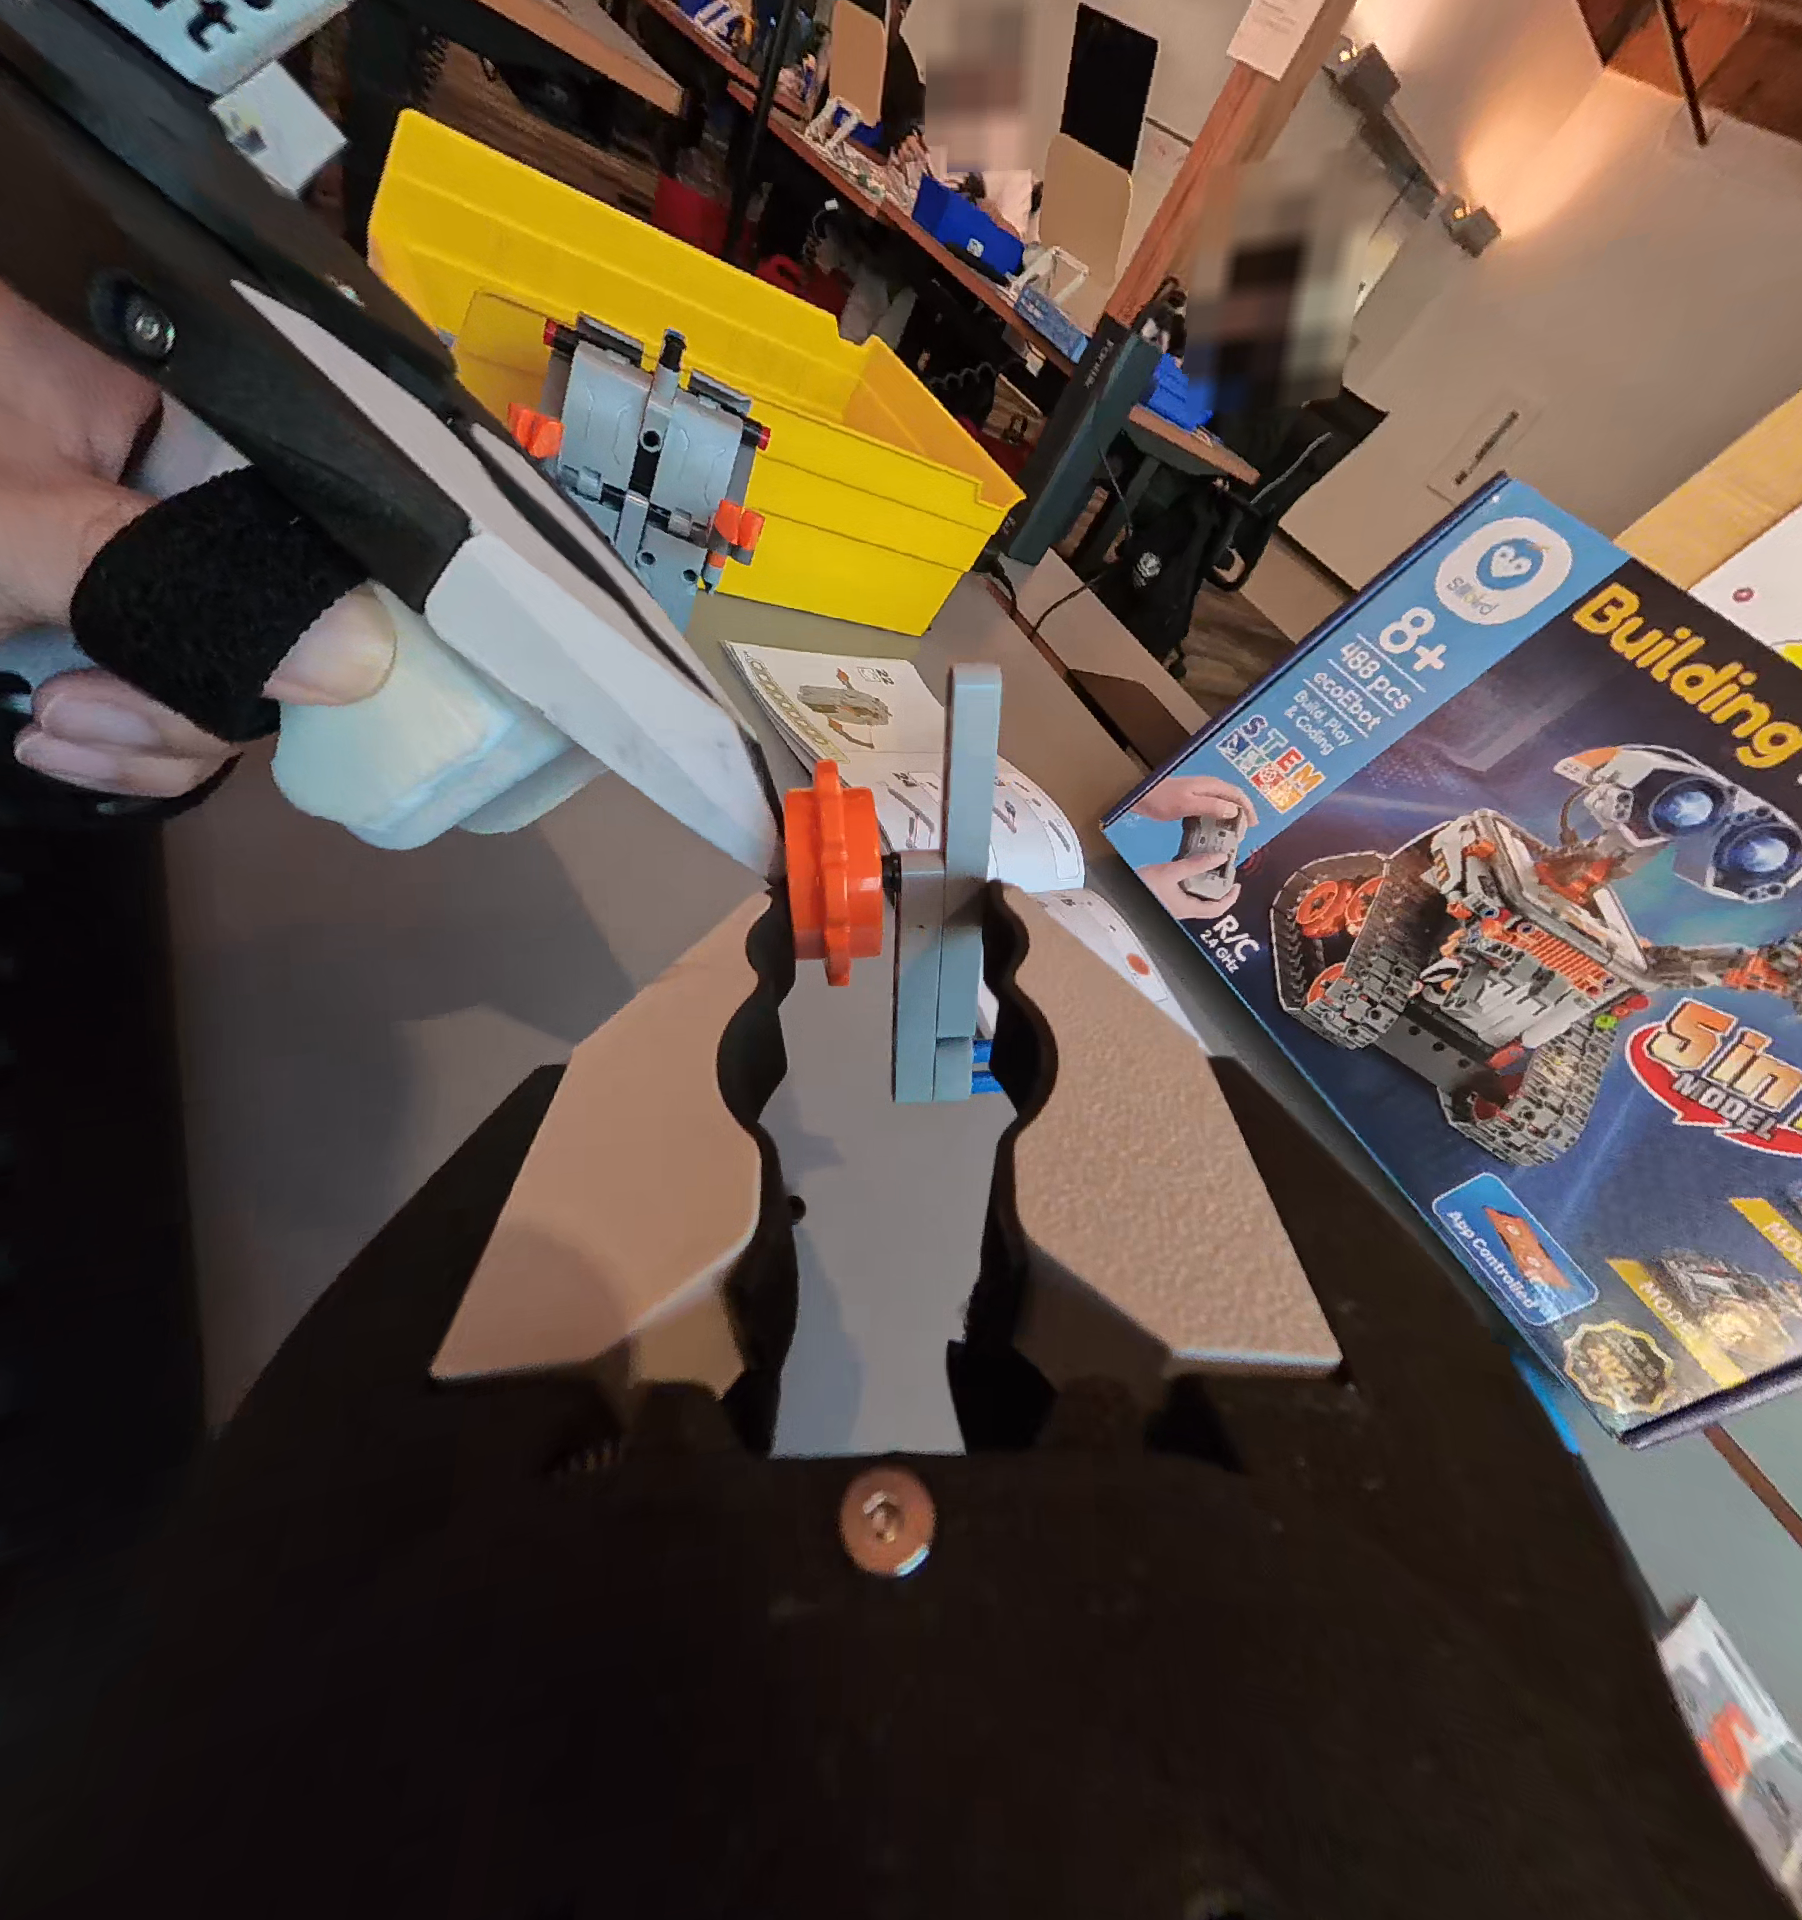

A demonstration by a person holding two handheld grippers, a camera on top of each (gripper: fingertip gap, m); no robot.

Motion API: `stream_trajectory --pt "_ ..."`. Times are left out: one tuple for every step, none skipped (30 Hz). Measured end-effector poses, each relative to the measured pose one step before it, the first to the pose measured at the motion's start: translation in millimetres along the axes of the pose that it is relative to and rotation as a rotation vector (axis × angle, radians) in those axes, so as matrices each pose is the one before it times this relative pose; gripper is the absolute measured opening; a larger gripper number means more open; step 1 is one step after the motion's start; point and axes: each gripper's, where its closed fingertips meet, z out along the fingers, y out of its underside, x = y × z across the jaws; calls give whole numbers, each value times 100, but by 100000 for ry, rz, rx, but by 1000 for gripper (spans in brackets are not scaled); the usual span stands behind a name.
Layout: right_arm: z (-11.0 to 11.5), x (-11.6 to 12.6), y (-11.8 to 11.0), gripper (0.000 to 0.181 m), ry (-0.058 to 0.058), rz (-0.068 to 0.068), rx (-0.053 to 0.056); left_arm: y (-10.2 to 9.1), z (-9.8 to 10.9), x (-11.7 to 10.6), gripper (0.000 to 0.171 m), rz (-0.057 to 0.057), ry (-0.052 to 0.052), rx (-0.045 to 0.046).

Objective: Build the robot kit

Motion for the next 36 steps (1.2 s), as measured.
stream_trajectory --pt "-82 -19 150 34 -1428 1253 -66 90 100 69 1 -74 196 -668" --pt "-19 -18 178 34 -1763 2816 -708 94 102 22 1 -222 110 -603" --pt "-13 -16 136 35 -2007 3472 -130 19 64 46 1 -386 389 -215" --pt "-33 20 7 35 -1860 4254 631 -92 10 79 1 -865 827 531" --pt "-40 31 -48 35 -1463 3589 458 -120 -6 96 1 -1465 1101 878" --pt "-17 61 20 35 -939 298 -128 -26 -1 42 0 -2045 1142 417" --pt "-24 237 76 34 1271 -449 -512 79 -70 5 0 -2284 1077 0" --pt "-19 644 359 34 3900 -918 -1907 -15 -189 64 0 -2039 1460 775" --pt "36 111 334 34 -310 -596 -1190 -69 -226 206 0 -1916 2161 1036" --pt "-43 -4 141 34 -1342 1670 111 39 -180 307 0 -1348 2684 117" --pt "-98 -139 -121 34 -2391 2222 1280 184 -110 18 0 -796 589 -974" --pt "-97 -262 -271 34 -2991 1441 1765 52 -111 -211 0 906 -996 -421" --pt "-96 109 -220 34 -398 1276 1142 -179 -90 -299 6 2722 -1895 728" --pt "-68 62 -161 34 -722 875 682 -397 -103 -359 18 3553 -2410 1685" --pt "-94 -303 -202 34 -2917 871 1247 -518 -96 -255 28 3994 -1829 2069" --pt "-158 -566 -344 34 -4541 873 2566 -495 -61 -4 35 4627 -37 1553" --pt "-200 -618 -351 34 -4583 350 2681 -462 -22 437 43 5375 3056 1204" --pt "-218 -761 -339 34 -5367 -1055 2413 -256 6 770 42 6341 5442 -41" --pt "-261 -620 -317 34 -4227 -2630 1948 -22 -50 959 46 6851 7000 -1745" --pt "-317 -323 -288 34 -2167 -3580 1457 -133 -154 1343 56 7256 8661 -992" --pt "-337 -486 -376 34 -3276 -4903 2137 -163 -184 955 56 6470 5068 -1098" --pt "-290 -278 -286 34 -1857 -3646 1804 40 -95 356 61 5960 700 -3025" --pt "-167 -37 4 34 -568 -1290 -48 217 -15 82 65 6074 -1322 -4145" --pt "-24 -361 123 34 -2812 -87 -870 180 67 0 67 6125 -2017 -3632" --pt "53 -439 136 34 -3016 -328 -1069 12 123 48 66 5971 -1859 -2282" --pt "80 -335 76 34 -1585 -1526 -692 -130 170 59 64 5231 -1771 -1142" --pt "80 -342 19 34 -1042 -2356 -316 -149 206 154 61 4554 -797 -862" --pt "76 -399 -33 34 -1283 -2121 -147 -32 199 125 56 3955 -522 -1556" --pt "46 -251 -33 34 -474 -1699 -49 47 172 58 56 3584 -439 -1760" --pt "11 -39 11 34 489 -1584 -27 -10 101 173 53 2670 832 -917" --pt "-31 -81 -42 34 -216 -1317 528 -78 74 287 50 1086 1849 -196" --pt "-67 -44 -119 34 -271 -875 828 -124 60 428 42 22 2732 456" --pt "-91 -14 -131 34 -3 -877 751 -141 82 476 35 -472 2763 786" --pt "-42 -175 -2 34 -906 -1532 52 -25 77 212 35 -92 983 187" --pt "10 -22 183 34 349 -2208 -1010 208 70 67 34 709 -16 -1157" --pt "57 -119 286 35 25 -2649 -1758 322 64 125 34 1205 105 -2001"
